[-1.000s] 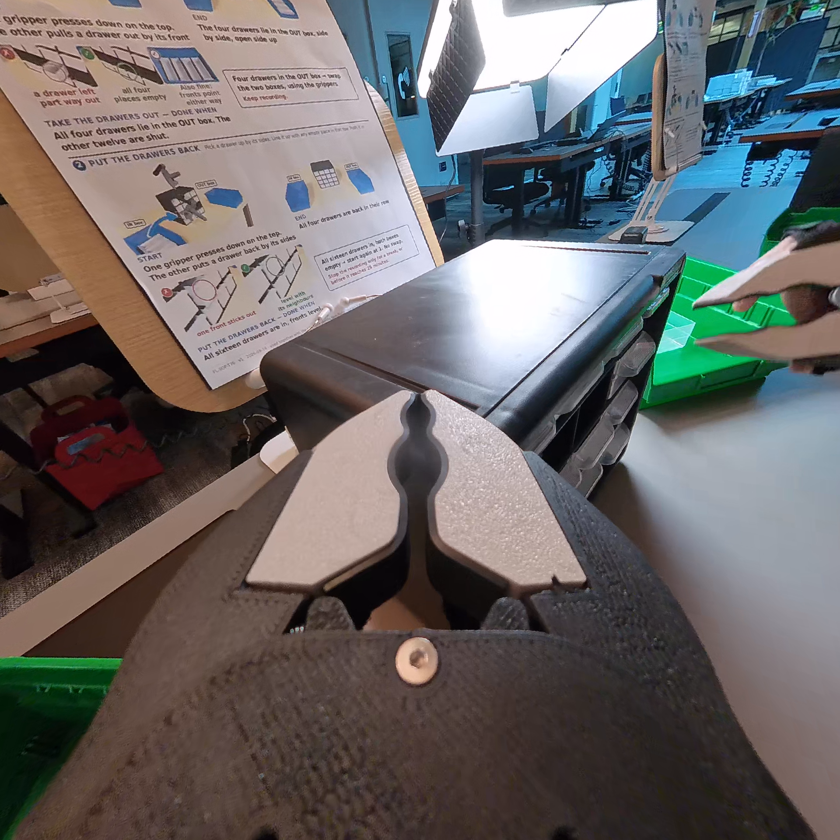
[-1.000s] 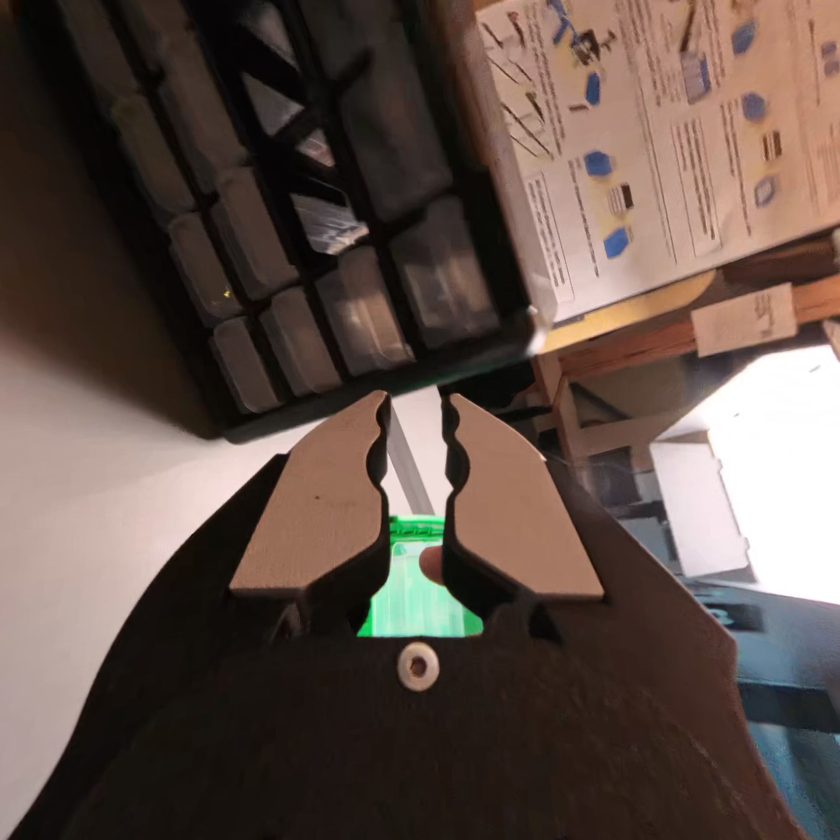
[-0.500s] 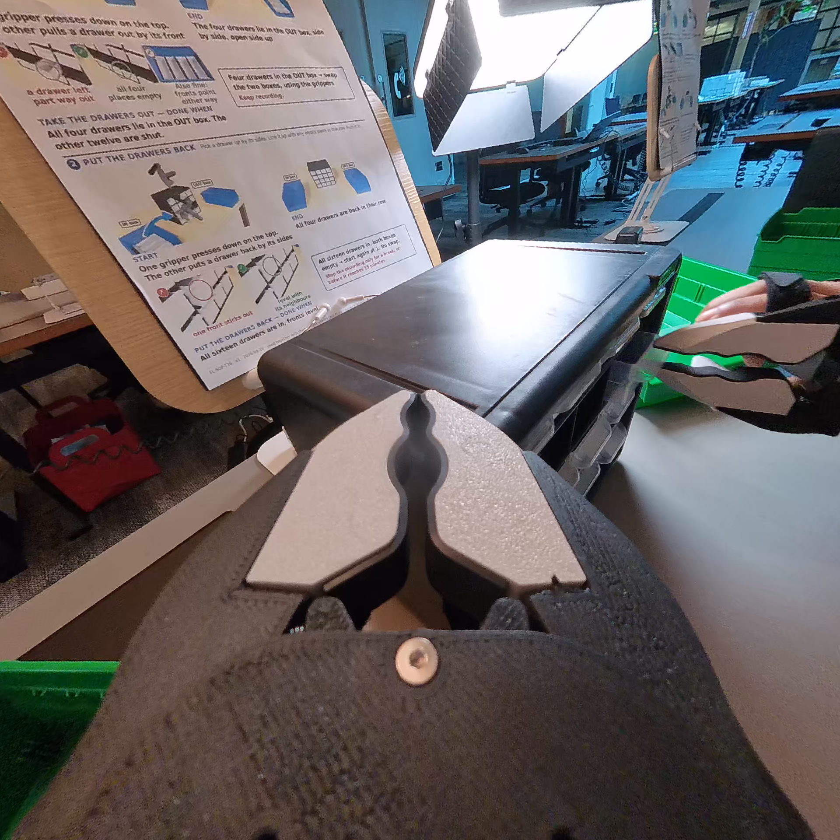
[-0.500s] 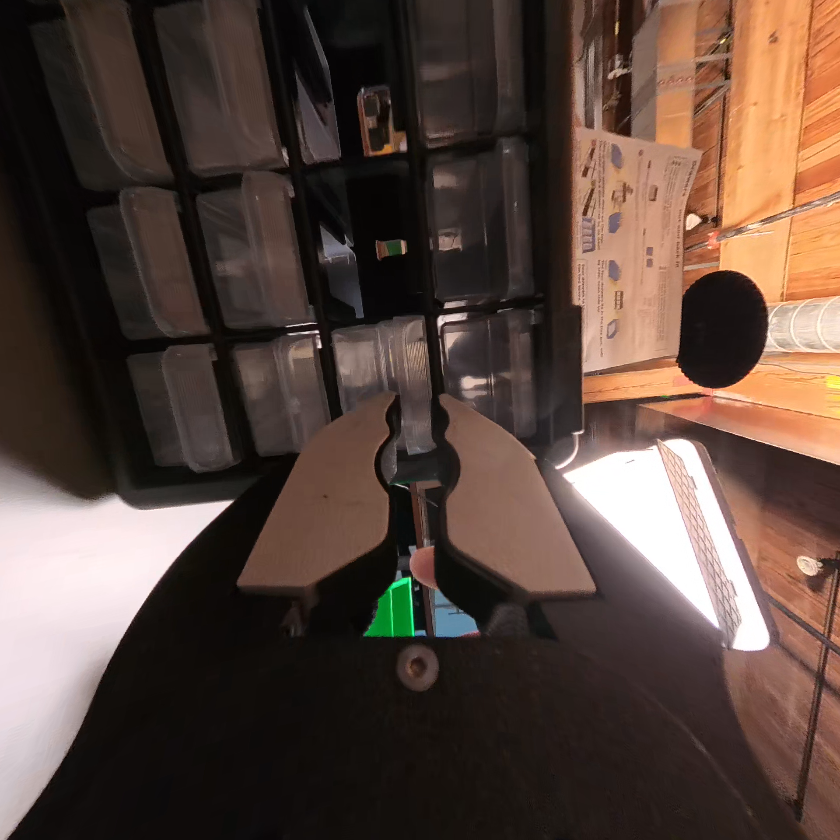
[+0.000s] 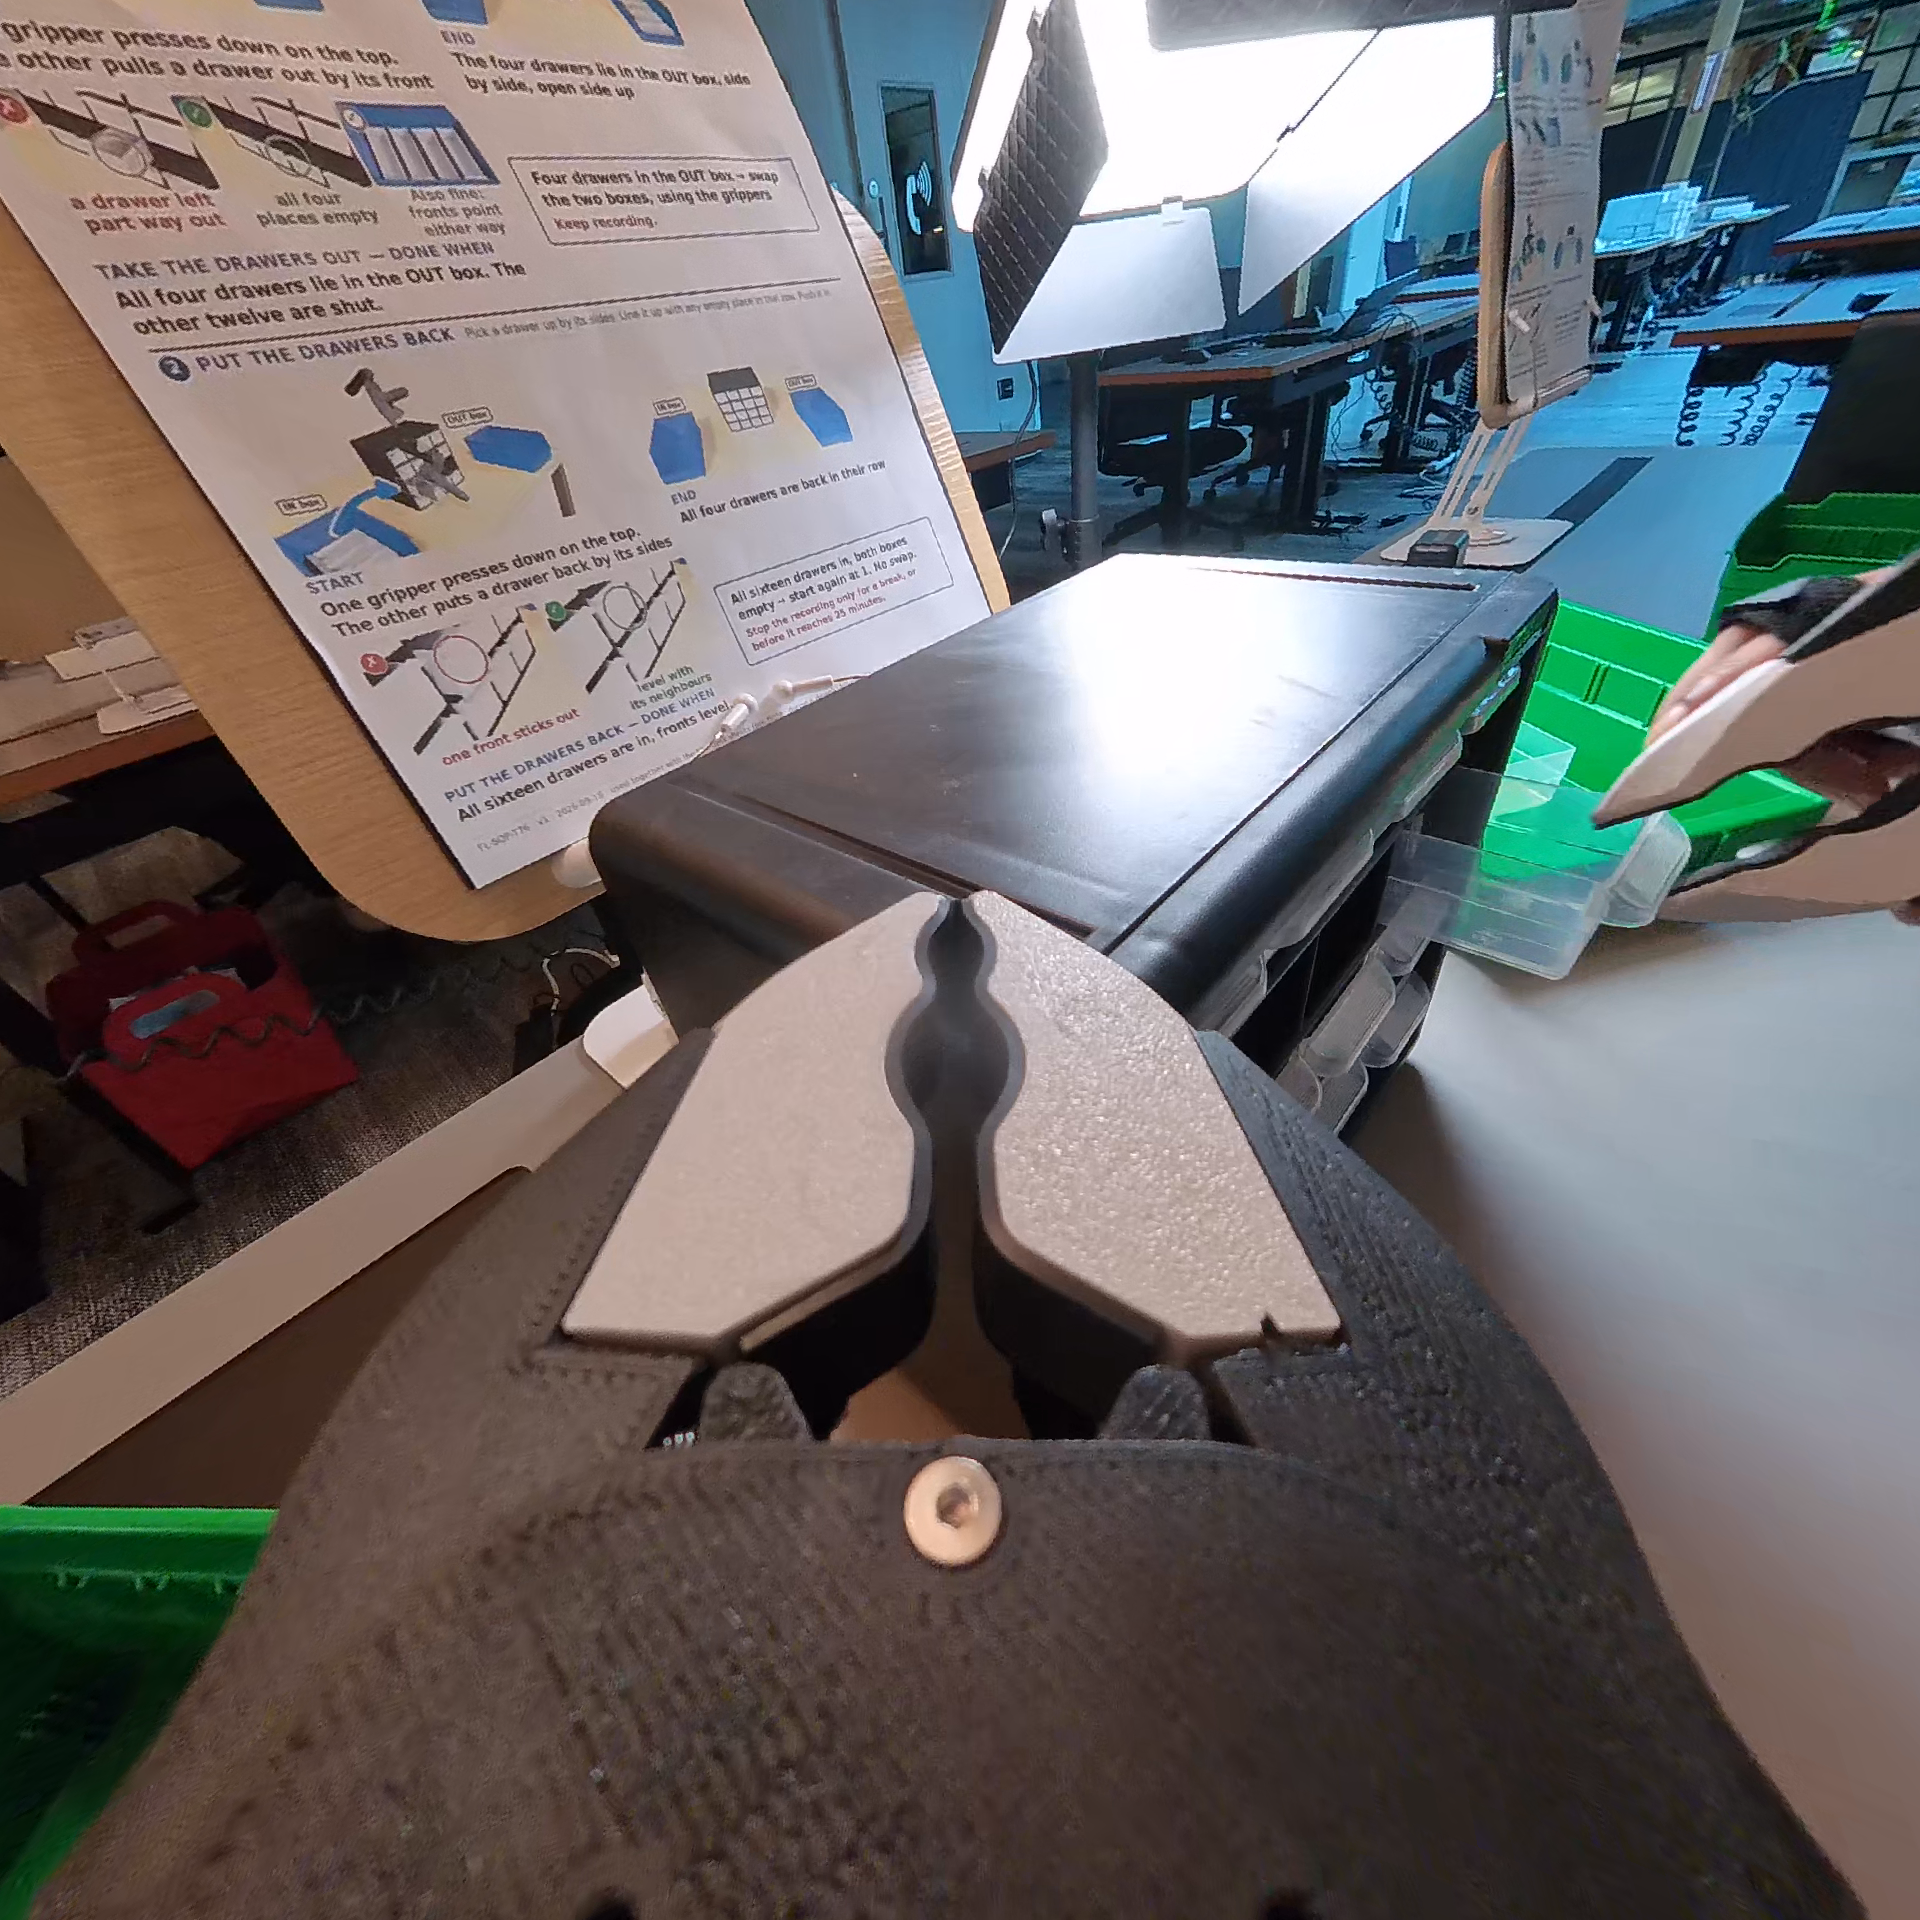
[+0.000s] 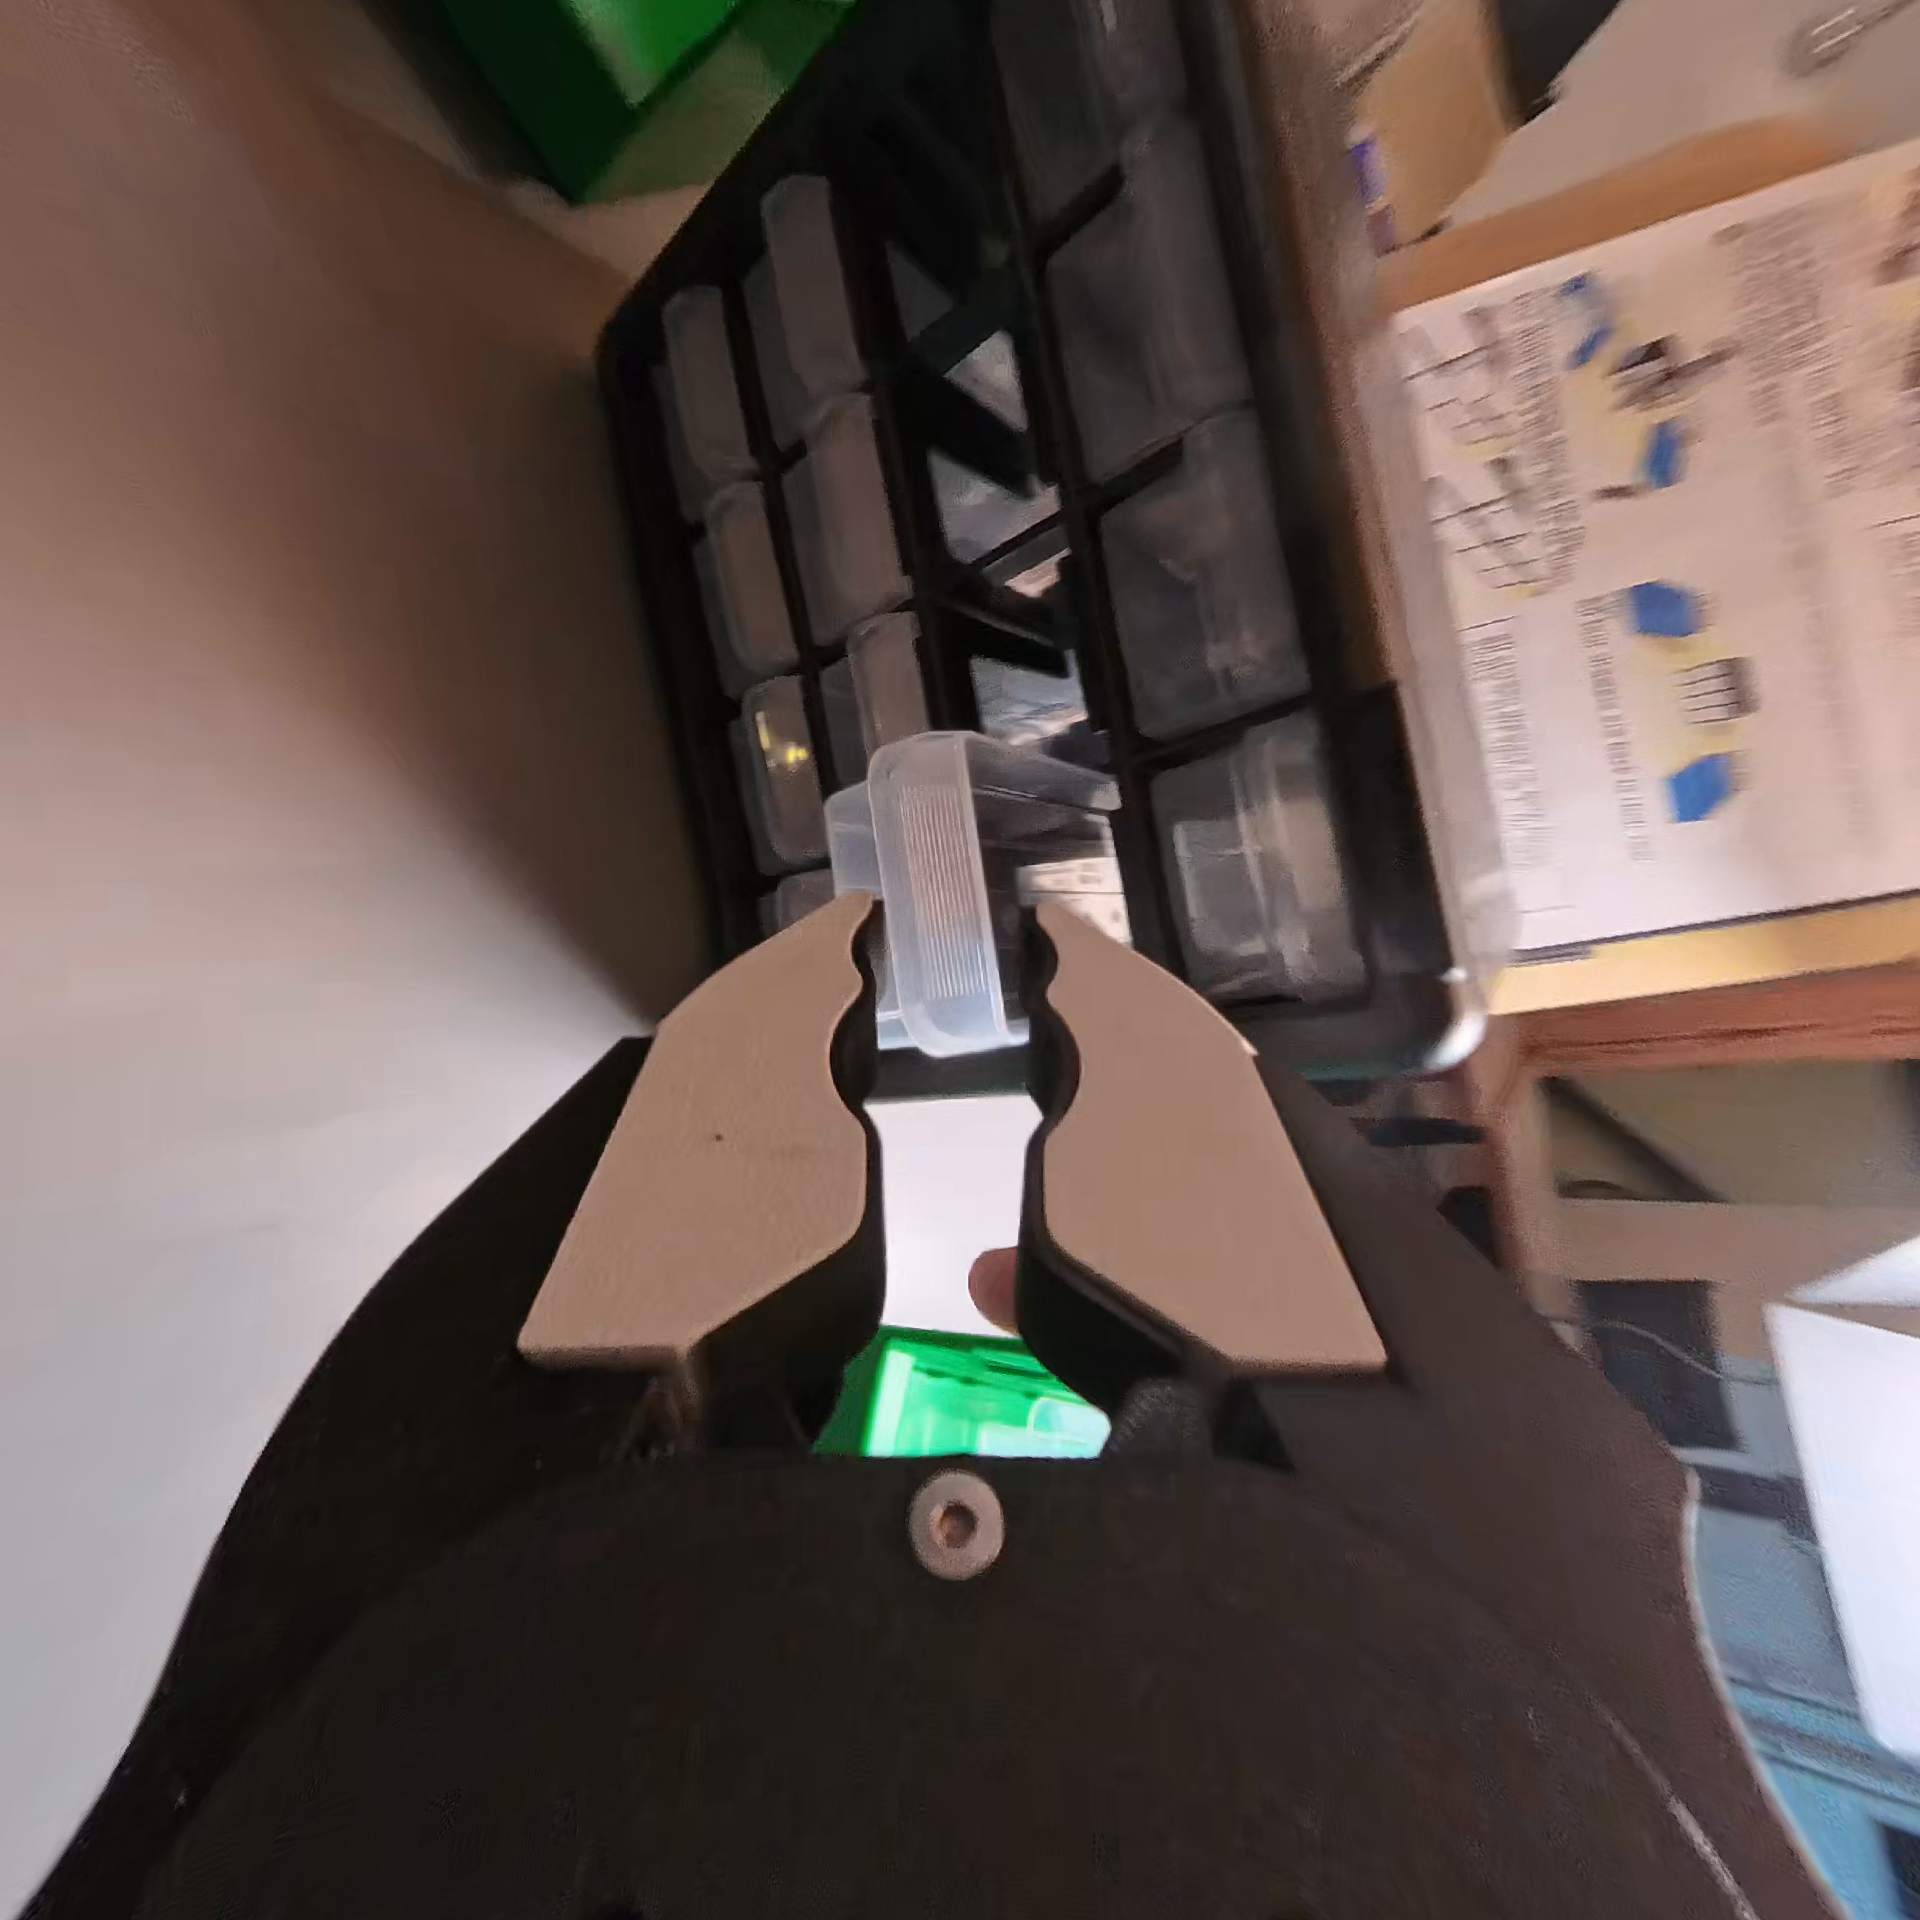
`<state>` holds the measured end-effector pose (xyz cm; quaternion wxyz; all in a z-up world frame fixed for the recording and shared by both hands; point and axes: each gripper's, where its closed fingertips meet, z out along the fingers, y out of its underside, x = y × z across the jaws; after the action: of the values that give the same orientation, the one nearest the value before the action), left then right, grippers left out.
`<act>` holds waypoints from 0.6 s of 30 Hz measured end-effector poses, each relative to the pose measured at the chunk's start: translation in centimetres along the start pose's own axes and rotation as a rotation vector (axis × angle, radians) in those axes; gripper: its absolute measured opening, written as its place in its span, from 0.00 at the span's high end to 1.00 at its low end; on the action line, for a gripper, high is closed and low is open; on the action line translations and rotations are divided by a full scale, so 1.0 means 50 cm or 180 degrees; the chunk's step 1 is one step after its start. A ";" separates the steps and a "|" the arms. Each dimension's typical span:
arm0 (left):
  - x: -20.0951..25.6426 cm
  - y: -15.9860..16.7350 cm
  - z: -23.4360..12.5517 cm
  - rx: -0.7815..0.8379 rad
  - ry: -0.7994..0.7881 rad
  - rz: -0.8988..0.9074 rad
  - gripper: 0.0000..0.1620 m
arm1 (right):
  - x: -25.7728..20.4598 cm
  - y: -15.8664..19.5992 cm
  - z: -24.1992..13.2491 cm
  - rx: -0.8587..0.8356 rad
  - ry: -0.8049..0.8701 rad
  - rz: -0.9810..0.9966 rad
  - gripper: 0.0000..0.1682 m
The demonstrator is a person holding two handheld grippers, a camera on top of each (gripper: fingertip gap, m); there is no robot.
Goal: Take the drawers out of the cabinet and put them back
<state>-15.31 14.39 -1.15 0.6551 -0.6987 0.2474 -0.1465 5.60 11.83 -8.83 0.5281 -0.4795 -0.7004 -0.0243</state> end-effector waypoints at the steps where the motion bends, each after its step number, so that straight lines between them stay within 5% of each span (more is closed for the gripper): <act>1: 0.000 0.000 0.000 -0.0002 -0.0005 0.0003 1.00 | 0.000 0.002 0.008 -0.0066 -0.0188 0.0065 0.86; 8: 0.001 0.000 0.000 -0.0021 0.0002 0.0040 1.00 | -0.027 0.023 0.034 -0.0762 -0.1450 0.0437 0.90; 18: 0.001 0.000 -0.001 -0.0034 0.0009 0.0065 1.00 | -0.044 0.030 0.018 -0.1191 -0.1944 0.0583 0.91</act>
<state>-15.26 14.33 -1.14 0.6524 -0.6995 0.2562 -0.1394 5.96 11.69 -11.60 0.1979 -0.6137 -0.7633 0.0396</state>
